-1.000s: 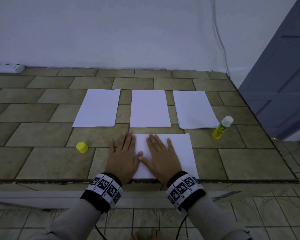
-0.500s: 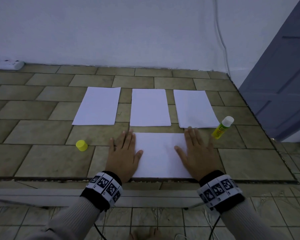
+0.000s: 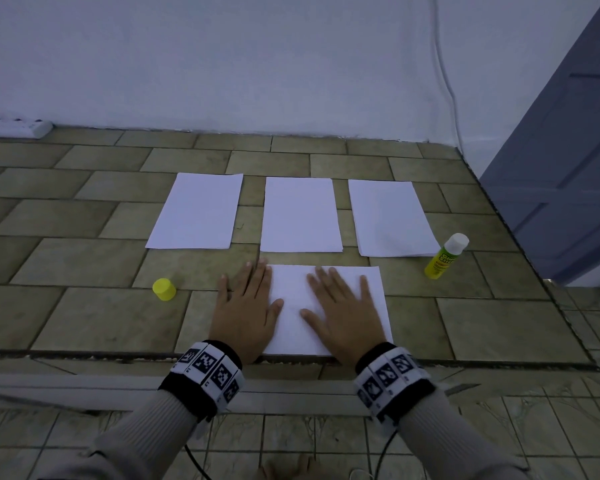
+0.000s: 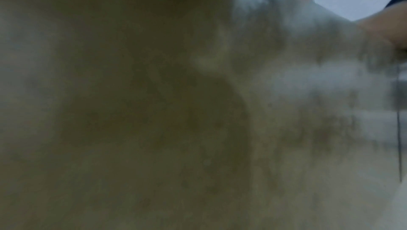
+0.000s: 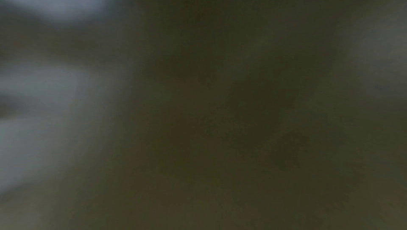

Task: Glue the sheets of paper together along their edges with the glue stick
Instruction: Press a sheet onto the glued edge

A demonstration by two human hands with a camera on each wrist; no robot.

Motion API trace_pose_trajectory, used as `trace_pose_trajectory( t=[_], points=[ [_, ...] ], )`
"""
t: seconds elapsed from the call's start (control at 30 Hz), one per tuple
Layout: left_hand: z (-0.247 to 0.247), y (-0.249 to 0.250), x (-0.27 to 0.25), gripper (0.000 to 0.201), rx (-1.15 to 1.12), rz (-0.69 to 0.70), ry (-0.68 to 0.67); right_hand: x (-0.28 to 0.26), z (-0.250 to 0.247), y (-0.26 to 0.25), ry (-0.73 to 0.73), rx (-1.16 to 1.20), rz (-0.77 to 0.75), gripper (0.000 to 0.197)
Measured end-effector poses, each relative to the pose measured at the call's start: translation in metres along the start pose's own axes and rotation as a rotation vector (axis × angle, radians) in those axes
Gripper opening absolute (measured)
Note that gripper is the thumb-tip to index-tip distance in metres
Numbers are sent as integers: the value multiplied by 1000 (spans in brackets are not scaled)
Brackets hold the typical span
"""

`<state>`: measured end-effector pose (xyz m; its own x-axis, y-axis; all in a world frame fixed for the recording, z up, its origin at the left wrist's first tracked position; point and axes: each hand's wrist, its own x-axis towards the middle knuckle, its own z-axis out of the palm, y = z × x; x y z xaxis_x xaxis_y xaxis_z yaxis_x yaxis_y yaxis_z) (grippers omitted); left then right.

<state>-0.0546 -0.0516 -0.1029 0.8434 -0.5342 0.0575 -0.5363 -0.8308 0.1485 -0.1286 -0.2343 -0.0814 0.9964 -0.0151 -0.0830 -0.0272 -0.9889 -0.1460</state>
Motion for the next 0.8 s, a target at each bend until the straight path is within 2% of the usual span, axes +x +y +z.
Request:
trace_pose_trajectory(
  t=[0.1,0.2,0.27,0.4,0.47,0.53,0.63,0.8],
  points=[
    [-1,1,0,73,-2,1,-3,-14,-6,38,-32,0,71,73],
    [-2,1,0,72,0,3,-8,-25,-9,67,-26,-40,145,79],
    [-2,1,-1,70,2,2,-4,-27,-13,73,-60,-19,209,84],
    [-1,2,0,70,-13,-3,-11,-27,-21,68,-37,-23,245,95],
    [-1,2,0,71,-10,-5,-8,-29,-39,59,-97,99,312,87],
    [0,2,0,74,-16,-5,-22,-32,-65,49,-140,209,279,71],
    [0,2,0,79,-8,-3,-33,-30,-94,43,-144,260,137,56],
    [-4,4,0,98,-4,-11,-83,0,-87,43,-263,197,62,52]
  ],
)
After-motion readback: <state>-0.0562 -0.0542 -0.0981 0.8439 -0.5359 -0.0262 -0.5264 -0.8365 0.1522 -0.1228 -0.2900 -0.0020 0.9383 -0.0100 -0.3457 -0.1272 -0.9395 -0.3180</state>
